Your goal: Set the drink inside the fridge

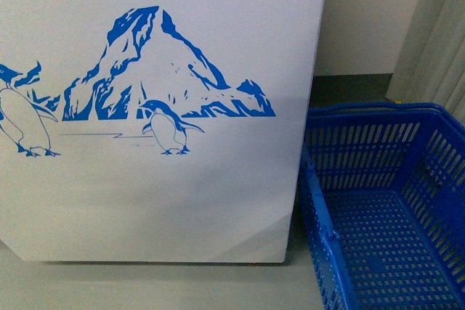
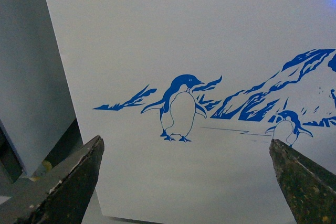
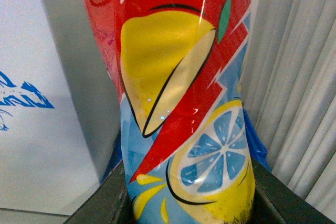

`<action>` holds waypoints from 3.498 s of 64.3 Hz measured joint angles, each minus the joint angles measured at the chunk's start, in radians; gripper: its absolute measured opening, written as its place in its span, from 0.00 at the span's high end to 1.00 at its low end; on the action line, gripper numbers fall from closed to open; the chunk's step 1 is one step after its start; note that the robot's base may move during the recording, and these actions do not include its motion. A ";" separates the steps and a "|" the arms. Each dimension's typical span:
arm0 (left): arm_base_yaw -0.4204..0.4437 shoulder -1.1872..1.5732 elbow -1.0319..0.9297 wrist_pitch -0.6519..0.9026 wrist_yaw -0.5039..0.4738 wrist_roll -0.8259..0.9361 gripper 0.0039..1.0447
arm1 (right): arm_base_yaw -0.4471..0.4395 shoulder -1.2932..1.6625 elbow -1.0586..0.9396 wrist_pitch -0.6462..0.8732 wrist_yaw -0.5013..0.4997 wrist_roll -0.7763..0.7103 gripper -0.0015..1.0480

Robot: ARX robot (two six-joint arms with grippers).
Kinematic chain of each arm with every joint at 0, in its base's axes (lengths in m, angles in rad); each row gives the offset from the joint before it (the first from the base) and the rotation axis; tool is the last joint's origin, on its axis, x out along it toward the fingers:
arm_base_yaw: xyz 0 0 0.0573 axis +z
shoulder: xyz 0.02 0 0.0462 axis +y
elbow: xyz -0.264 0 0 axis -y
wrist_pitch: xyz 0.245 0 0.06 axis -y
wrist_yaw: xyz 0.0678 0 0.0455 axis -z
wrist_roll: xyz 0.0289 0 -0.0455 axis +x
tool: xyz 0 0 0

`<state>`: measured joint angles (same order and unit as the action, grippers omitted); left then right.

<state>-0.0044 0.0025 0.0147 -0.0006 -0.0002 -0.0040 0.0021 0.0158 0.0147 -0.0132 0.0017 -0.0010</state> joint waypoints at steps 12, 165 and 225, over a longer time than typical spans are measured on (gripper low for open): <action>0.000 0.000 0.000 0.000 0.000 0.000 0.08 | 0.000 0.000 0.000 0.000 0.000 0.000 0.60; 0.000 0.000 0.000 0.000 0.000 0.000 0.08 | 0.000 0.000 0.000 0.000 0.000 0.000 0.60; 0.000 0.000 0.000 0.000 0.000 0.000 0.08 | 0.000 -0.002 0.000 0.000 0.000 0.000 0.60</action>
<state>-0.0044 0.0025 0.0147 -0.0006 -0.0002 -0.0040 0.0021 0.0143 0.0147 -0.0135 0.0017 -0.0010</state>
